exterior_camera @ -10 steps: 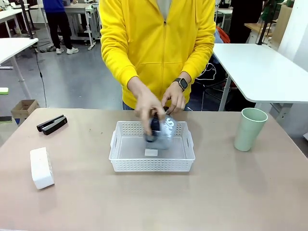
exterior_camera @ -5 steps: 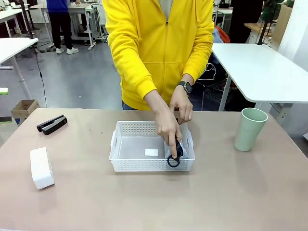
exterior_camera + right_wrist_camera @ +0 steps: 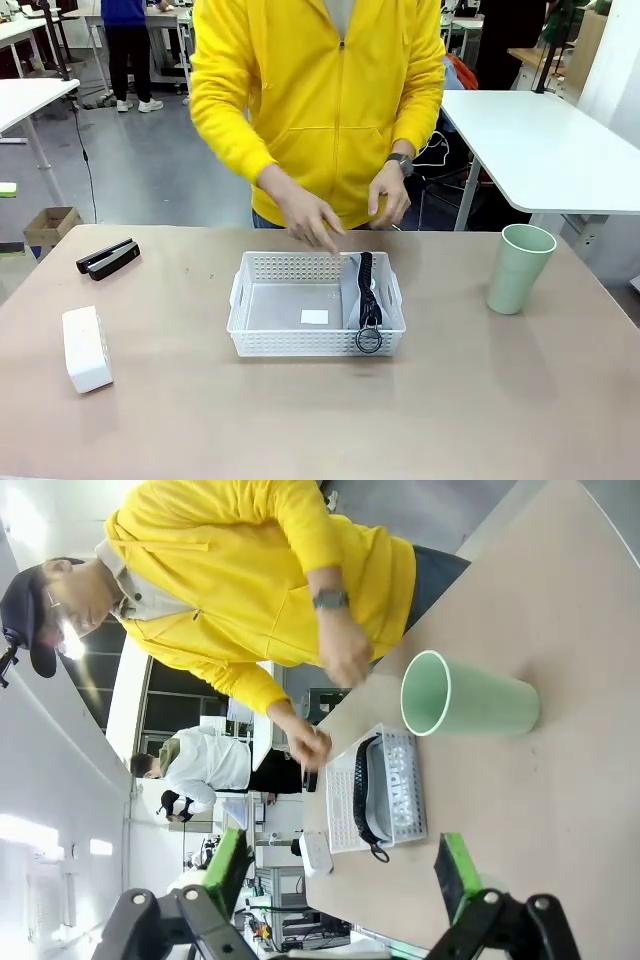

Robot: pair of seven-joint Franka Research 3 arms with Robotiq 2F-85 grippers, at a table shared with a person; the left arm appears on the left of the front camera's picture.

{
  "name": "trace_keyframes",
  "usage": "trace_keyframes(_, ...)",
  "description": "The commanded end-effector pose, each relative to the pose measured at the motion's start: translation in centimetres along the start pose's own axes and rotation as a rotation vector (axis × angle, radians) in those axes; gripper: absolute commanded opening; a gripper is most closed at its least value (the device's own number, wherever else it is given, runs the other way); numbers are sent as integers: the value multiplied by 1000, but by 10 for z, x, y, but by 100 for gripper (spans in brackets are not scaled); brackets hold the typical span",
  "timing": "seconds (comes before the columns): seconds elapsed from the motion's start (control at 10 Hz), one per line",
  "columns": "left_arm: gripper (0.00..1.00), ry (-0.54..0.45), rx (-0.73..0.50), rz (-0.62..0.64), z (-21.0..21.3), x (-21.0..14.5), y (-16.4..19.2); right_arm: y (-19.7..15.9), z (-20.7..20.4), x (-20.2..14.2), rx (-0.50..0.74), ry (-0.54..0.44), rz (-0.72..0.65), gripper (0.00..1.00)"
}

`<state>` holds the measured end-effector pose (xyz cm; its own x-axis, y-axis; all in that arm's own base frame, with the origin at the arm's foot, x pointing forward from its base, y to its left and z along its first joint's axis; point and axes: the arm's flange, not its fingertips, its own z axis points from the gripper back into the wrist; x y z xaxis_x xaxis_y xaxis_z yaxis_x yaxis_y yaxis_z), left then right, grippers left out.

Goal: Efficiently arrange items inside the basket to fit them all.
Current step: Pick up the Digital clock and place it inside the Organizing basket.

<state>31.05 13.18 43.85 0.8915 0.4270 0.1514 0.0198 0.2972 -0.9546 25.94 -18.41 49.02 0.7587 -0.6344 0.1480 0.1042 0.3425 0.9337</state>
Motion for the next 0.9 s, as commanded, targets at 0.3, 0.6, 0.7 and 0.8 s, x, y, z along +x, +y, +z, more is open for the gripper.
trace_keyframes(0.3, 100, 1, -10, -18, 1, 0, 0, 0, -1, 4, 26, -7, 27, 100)
trace_keyframes(0.6, 100, 1, -10, -18, 1, 0, 0, 0, -1, 4, 26, -7, 27, 100)
trace_keyframes(0.7, 100, 0, 0, 0, 0, 0, 0, 0, -1, 4, 26, -7, 27, 100)
trace_keyframes(0.8, 100, 29, 263, -17, -15, -9, -14, 0, -1, 4, 26, -7, 27, 100)
